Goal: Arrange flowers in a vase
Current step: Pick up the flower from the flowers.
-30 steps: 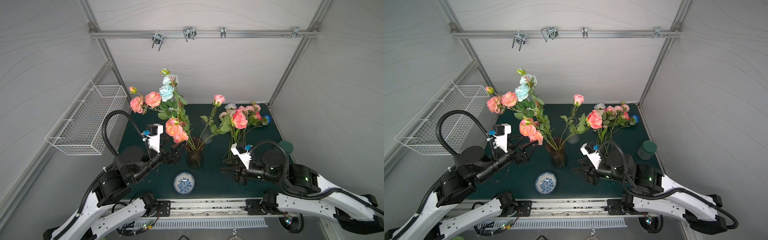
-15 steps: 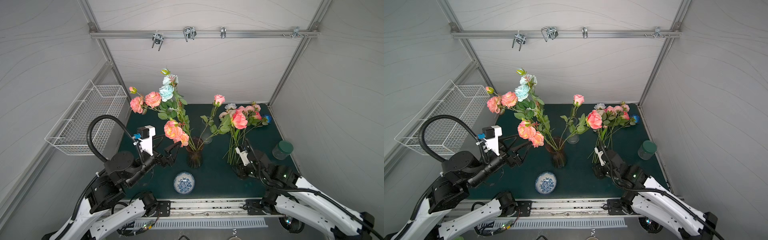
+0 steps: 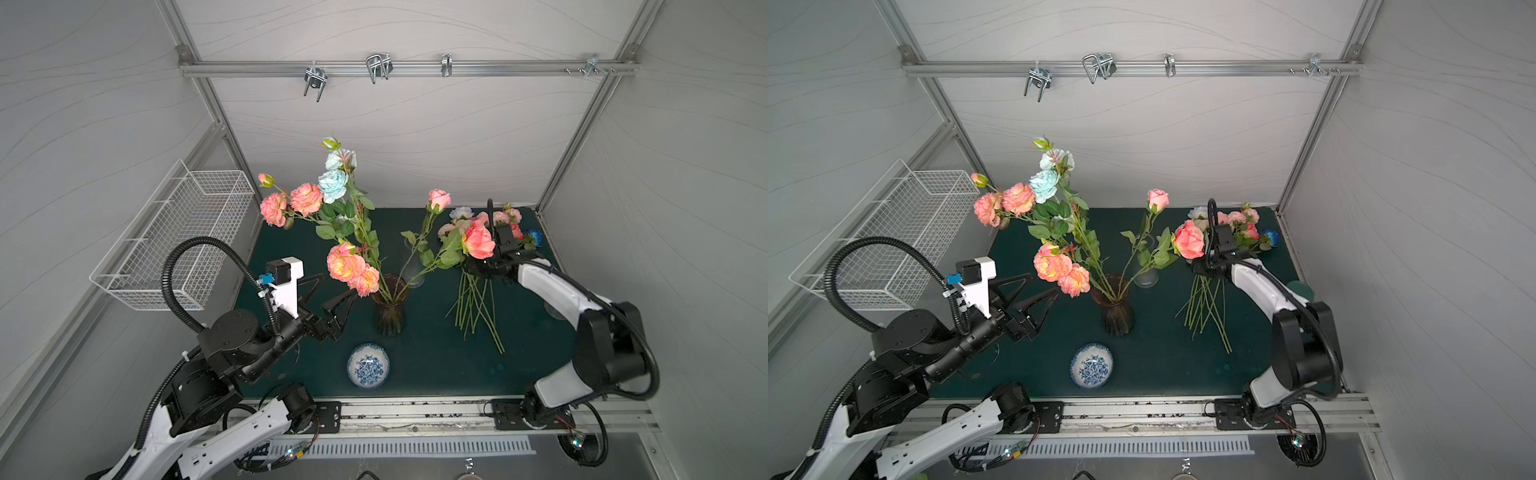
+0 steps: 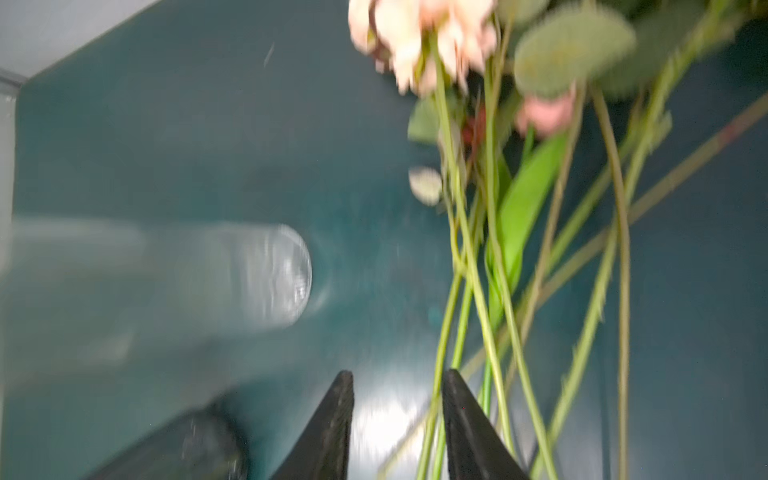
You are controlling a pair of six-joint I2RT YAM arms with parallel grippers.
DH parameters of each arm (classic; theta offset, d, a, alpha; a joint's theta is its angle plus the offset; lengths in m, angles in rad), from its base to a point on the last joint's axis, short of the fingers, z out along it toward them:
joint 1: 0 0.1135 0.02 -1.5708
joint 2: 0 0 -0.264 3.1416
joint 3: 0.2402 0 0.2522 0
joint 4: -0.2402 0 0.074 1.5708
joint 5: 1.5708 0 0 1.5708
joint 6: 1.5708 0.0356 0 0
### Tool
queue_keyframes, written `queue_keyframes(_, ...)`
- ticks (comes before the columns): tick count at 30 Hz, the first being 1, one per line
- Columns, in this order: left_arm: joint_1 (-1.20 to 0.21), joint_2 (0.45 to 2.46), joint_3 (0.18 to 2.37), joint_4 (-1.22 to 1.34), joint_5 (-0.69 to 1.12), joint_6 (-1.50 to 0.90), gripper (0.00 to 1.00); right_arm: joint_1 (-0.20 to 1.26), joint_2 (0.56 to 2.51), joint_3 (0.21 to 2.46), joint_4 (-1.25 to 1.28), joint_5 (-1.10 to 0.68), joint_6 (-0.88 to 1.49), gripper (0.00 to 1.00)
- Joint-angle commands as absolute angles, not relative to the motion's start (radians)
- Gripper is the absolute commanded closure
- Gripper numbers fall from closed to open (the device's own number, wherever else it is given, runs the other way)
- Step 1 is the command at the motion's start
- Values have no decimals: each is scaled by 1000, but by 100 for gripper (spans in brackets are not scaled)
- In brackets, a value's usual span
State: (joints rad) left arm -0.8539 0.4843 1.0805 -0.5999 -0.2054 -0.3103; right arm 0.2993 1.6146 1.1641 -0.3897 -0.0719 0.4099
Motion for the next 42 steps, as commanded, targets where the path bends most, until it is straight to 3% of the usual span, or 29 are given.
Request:
queue_keyframes(1,-858,450,1109,-606,-202,-314,0,267,1752,1299,-419,-57,332,62)
queue_keyframes(13,-857,424,1115,-632,-218,-292,0,253,2071,1569,-513,-34,282,66)
queue_keyframes(27,-858,438,1089,-615,-227,-288,0,257,2038,1515,-470,79,254,86)
queue_keyframes(36,-858,438,1091,-623,-230,-285,0,265,2046,1517,-452,17,242,76)
queue_keyframes(42,-857,436,1085,-625,-235,-281,0,276,2046,1527,-455,34,238,92)
